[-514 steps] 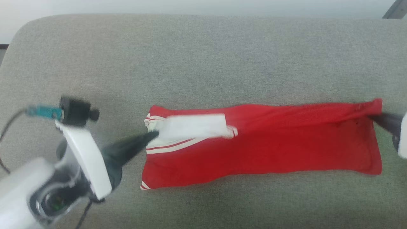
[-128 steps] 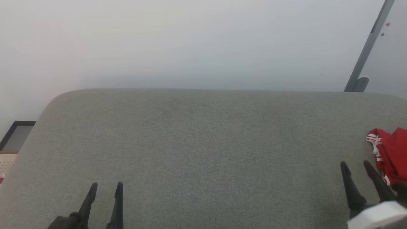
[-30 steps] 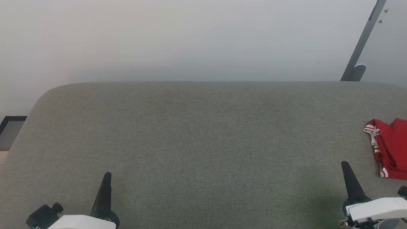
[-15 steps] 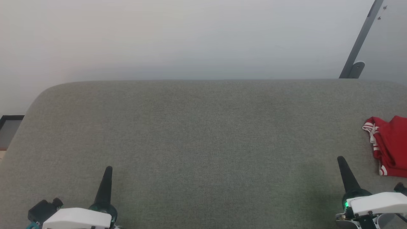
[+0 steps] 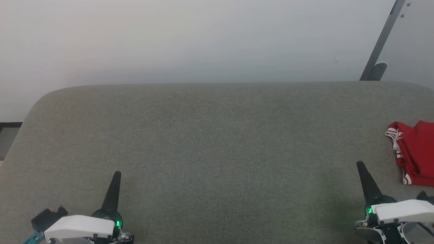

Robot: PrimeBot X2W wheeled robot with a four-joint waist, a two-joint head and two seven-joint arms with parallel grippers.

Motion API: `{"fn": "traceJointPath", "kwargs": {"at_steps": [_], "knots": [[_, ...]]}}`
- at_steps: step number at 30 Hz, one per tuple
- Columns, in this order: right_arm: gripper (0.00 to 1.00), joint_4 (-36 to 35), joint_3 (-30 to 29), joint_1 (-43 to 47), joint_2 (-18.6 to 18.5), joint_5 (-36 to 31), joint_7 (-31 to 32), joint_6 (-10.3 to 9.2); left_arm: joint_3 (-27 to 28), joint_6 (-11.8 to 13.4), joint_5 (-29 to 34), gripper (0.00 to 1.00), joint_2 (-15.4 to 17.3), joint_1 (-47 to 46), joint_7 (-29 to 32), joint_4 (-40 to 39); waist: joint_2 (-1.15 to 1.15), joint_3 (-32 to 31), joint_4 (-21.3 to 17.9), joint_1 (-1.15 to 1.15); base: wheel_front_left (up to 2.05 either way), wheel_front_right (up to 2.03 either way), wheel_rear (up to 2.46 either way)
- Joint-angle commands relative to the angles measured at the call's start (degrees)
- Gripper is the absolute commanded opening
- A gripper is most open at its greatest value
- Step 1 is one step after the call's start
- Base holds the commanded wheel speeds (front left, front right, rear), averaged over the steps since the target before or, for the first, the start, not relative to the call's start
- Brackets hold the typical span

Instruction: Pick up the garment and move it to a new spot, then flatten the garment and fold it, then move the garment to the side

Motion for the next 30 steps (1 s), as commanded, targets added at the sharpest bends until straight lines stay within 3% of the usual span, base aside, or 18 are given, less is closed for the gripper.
{"fn": "traceJointPath", "kwargs": {"at_steps": [1,30], "knots": [[0.00,0.0,-0.1,-1.3,0.2,1.1,0.4,0.02,0.3,-0.1,-1.4,0.00,-0.1,-1.7,0.4,-0.2,0.00,0.0,0.0,0.00,0.00,0.00,0.00],[0.00,1.6,-0.7,-3.6,1.9,11.2,3.1,0.01,1.0,-0.2,-12.9,0.00,-0.5,-5.0,4.0,2.1,0.00,1.1,-1.0,0.00,0.00,0.00,0.00]]}}
